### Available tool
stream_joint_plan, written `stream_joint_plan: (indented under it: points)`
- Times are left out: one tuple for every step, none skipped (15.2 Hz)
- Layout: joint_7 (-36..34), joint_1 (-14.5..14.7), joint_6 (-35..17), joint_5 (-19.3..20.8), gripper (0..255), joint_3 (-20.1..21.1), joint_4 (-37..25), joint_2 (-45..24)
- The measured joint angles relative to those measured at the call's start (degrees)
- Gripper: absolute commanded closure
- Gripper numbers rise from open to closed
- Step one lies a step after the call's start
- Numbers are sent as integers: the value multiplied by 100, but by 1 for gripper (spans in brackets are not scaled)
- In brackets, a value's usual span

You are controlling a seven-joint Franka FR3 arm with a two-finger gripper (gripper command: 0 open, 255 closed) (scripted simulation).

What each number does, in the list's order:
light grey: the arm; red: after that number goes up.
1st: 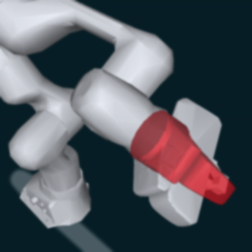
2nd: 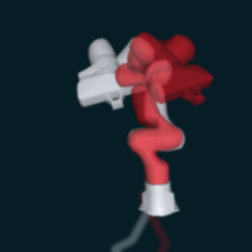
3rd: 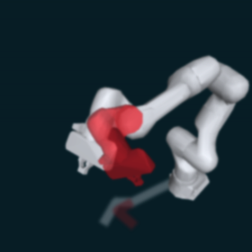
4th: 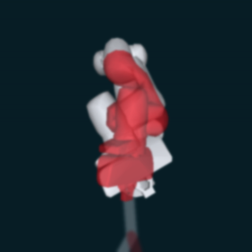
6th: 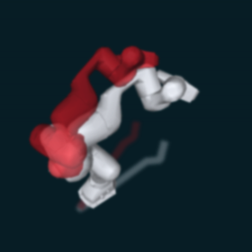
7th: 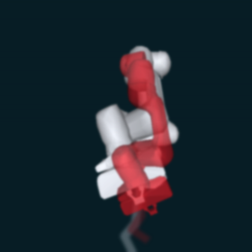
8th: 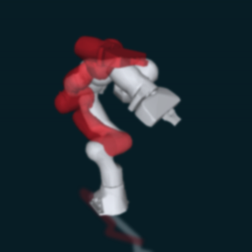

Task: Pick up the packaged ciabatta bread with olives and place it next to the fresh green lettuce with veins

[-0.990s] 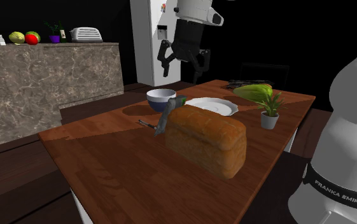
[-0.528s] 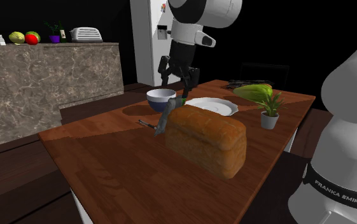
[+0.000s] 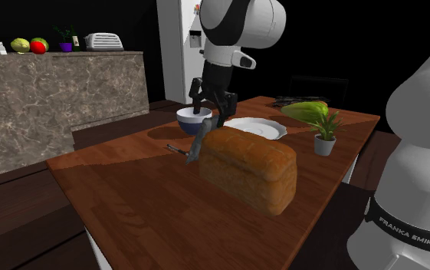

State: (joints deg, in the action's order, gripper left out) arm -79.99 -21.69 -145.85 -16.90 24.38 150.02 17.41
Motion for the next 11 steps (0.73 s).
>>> stream_joint_plan:
  points:
    - [-1, 0, -5, 0, 0, 1, 1, -3]
    - [-2, 0, -7, 1, 0, 2, 1, -5]
    - [-2, 0, -8, 1, 0, 2, 1, -6]
    - [-2, 0, -8, 1, 255, 2, 1, -6]
    - [-2, 0, -8, 1, 255, 2, 1, -6]
    - [-2, 0, -8, 1, 255, 2, 1, -6]
    - [-2, 0, -8, 1, 255, 3, 1, -5]
    - [-2, 0, -8, 1, 255, 3, 0, -5]
    - [-2, 1, -8, 0, 255, 3, 0, -4]
    - [-2, 1, -8, 1, 255, 4, 0, -5]
    - [-2, 1, -8, 1, 255, 4, 0, -5]
